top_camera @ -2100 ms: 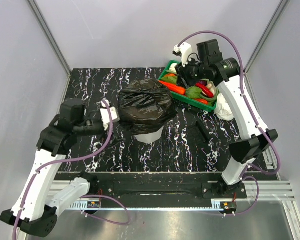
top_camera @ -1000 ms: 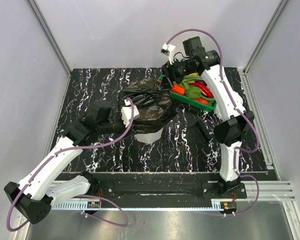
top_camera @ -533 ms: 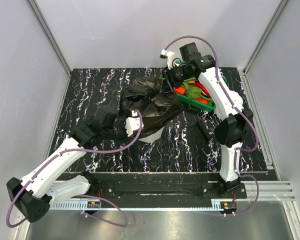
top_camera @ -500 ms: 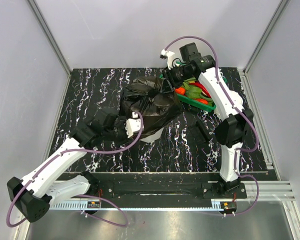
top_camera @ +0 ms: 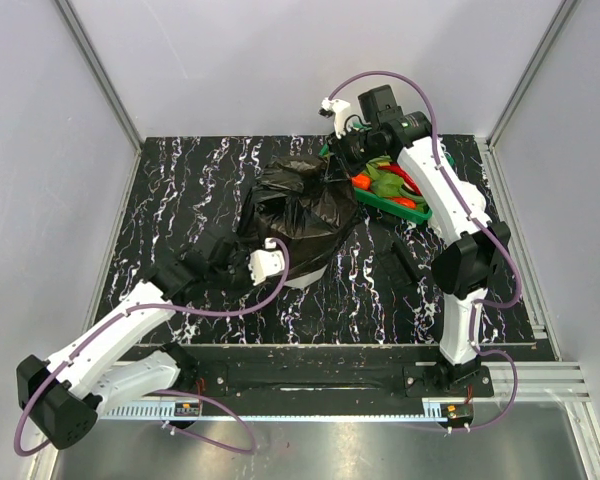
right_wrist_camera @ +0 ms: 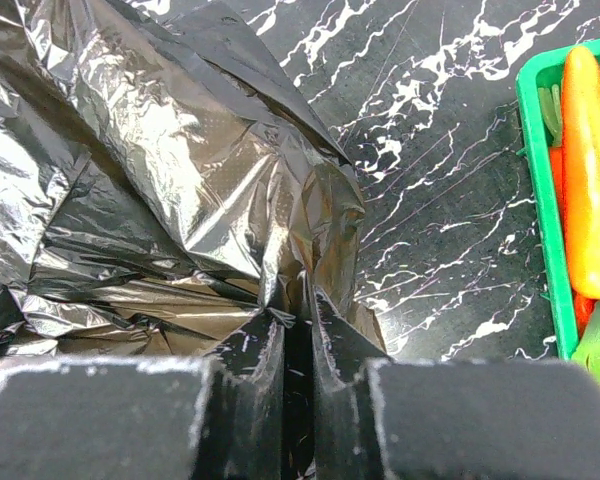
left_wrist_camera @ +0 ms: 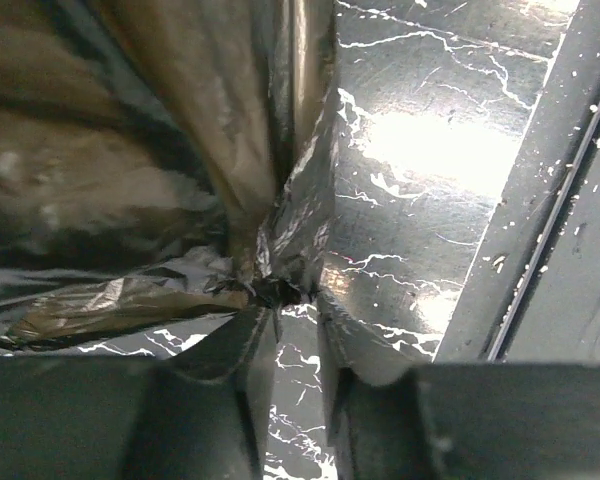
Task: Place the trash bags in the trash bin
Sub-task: Place the trash bag in the trash bin.
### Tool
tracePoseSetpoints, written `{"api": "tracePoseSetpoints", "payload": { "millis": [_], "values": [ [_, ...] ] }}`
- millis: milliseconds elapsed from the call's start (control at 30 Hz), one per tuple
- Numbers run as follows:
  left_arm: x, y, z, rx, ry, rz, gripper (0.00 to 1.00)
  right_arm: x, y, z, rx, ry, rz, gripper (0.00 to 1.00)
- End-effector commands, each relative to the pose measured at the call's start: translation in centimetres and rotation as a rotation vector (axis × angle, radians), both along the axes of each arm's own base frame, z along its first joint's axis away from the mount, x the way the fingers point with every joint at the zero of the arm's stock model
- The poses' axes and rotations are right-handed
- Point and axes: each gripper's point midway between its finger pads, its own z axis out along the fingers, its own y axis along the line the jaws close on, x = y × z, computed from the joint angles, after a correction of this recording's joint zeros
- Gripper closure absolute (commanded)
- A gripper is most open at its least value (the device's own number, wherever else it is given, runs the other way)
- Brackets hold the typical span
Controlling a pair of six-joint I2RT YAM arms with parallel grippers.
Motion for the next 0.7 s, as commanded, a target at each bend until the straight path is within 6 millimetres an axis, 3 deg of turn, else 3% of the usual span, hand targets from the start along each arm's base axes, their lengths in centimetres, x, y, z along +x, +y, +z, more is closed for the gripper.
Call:
{"api": "tracePoseSetpoints", "payload": {
  "millis": [0, 200, 333, 500, 600, 667],
  "values": [
    [1.3, 0.2, 0.0, 0.007, -0.081, 0.022, 0.69, -1.4, 0.4, 3.4, 0.027, -0.081, 0.024, 0.84],
    [2.0, 1.0, -1.6, 0.049, -0.109, 0.048, 0.68, -2.0, 0.7, 4.1, -0.016, -0.141, 0.033, 0.81],
    [1.9, 1.4, -2.1, 0.053, -0.12, 0.052, 0.78, -2.5, 0.8, 5.4, -0.019, -0.175, 0.04, 0.53],
    [2.1, 1.7, -2.5, 0.065, -0.134, 0.064, 0.8, -2.8, 0.6, 7.4, -0.001, -0.222, 0.039, 0.39],
    [2.3, 1.8, -2.3, 0.065, -0.142, 0.071, 0.67, -3.0, 0.3, 8.3, 0.003, -0.244, 0.036, 0.34],
    [2.8, 2.0, -1.7, 0.066, -0.159, 0.087, 0.49, -3.2, 0.0, 9.1, 0.006, -0.266, 0.029, 0.32]
  ]
}}
